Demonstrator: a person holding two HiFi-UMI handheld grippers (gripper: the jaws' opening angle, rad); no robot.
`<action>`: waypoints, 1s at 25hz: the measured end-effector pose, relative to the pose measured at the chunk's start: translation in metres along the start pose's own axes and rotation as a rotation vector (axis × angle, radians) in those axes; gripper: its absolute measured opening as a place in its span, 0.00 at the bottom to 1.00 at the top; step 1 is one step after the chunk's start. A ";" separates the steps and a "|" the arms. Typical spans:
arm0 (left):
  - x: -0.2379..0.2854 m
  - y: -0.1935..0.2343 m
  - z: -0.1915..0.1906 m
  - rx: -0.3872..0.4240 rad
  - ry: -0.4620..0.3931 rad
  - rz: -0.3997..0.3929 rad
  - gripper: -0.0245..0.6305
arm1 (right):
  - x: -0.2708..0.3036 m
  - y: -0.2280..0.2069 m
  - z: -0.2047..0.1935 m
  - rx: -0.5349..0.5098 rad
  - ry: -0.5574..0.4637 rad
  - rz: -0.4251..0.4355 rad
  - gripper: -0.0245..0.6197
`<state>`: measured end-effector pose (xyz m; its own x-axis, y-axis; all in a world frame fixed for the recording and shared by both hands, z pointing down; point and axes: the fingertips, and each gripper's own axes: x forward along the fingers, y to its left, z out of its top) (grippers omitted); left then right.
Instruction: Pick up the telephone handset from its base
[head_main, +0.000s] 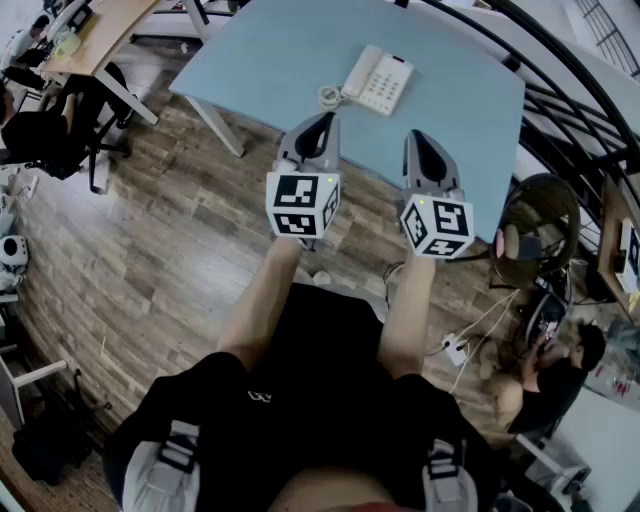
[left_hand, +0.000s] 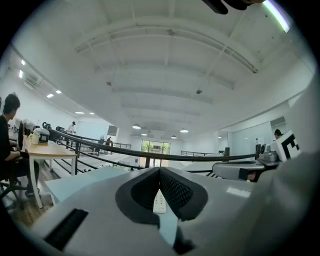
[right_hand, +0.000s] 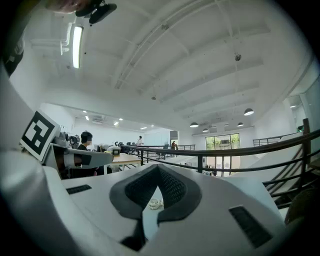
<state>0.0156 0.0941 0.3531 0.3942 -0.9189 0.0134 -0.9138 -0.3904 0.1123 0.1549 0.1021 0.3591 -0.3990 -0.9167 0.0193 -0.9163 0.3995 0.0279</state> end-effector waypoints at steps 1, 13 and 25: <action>0.001 -0.002 0.001 -0.005 -0.002 -0.001 0.04 | 0.000 0.000 0.001 -0.002 -0.003 0.005 0.03; 0.004 0.020 -0.005 -0.032 0.020 0.026 0.04 | 0.021 -0.010 -0.007 0.103 -0.002 -0.007 0.03; 0.117 0.075 -0.032 -0.079 0.071 -0.012 0.04 | 0.112 -0.075 -0.034 0.117 0.033 -0.103 0.03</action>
<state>-0.0042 -0.0408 0.3951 0.4136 -0.9068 0.0818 -0.8994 -0.3930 0.1911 0.1796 -0.0304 0.3927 -0.3034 -0.9513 0.0551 -0.9507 0.2983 -0.0852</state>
